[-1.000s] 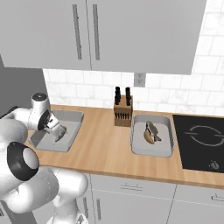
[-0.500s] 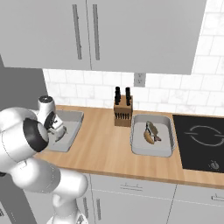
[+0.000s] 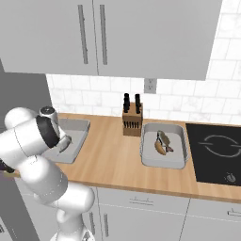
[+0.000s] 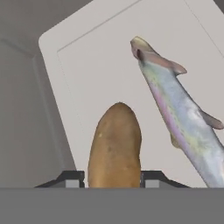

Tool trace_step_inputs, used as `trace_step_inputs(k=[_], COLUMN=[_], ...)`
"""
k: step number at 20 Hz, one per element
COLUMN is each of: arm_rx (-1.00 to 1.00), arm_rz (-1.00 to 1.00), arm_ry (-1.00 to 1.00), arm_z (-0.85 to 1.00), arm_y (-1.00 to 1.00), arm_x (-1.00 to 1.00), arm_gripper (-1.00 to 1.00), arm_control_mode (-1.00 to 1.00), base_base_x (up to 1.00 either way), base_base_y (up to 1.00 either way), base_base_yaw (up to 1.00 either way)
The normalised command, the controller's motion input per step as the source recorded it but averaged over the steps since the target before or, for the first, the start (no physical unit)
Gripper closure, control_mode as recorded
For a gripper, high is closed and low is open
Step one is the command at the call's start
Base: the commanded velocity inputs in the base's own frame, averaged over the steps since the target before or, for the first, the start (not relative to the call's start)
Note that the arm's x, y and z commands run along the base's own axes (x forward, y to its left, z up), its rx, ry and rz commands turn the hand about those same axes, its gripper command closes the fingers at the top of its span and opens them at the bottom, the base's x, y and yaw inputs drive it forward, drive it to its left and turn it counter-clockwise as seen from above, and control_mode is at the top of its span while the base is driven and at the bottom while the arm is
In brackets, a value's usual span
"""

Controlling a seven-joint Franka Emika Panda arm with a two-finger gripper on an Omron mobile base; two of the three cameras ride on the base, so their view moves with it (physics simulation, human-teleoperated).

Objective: Place one sweet potato and one fish in each tupperware on the nearby counter, to pack two identical lunches.

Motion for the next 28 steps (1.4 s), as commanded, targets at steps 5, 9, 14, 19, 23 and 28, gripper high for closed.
trace_step_inputs(k=[5, 9, 14, 19, 23, 28], arm_rx=[0.0, 0.0, 0.0, 0.06, 0.13, 0.09], arm_rz=[-0.07, -0.04, -0.04, -0.01, -0.01, 0.0], arm_ry=[0.0, -0.03, -0.17, -0.15, -0.13, -0.2], arm_z=[0.06, 0.63, 0.81, 0.56, 0.4, 0.5], arm_y=[0.0, 0.0, -0.26, -0.77, -1.0, -0.93], arm_x=[0.28, -0.11, -0.82, -0.74, -0.76, -0.73], arm_gripper=[-1.0, -1.0, -1.0, -1.0, -1.0, -1.0], arm_control_mode=[-1.0, -1.0, -1.0, -1.0, -1.0, -1.0], base_base_x=[0.0, 0.0, 0.0, 0.0, 0.0, 0.0], base_base_y=[0.0, 0.0, 0.0, 0.0, 0.0, 0.0], base_base_yaw=[0.0, 0.0, 0.0, 0.0, 0.0, 0.0])
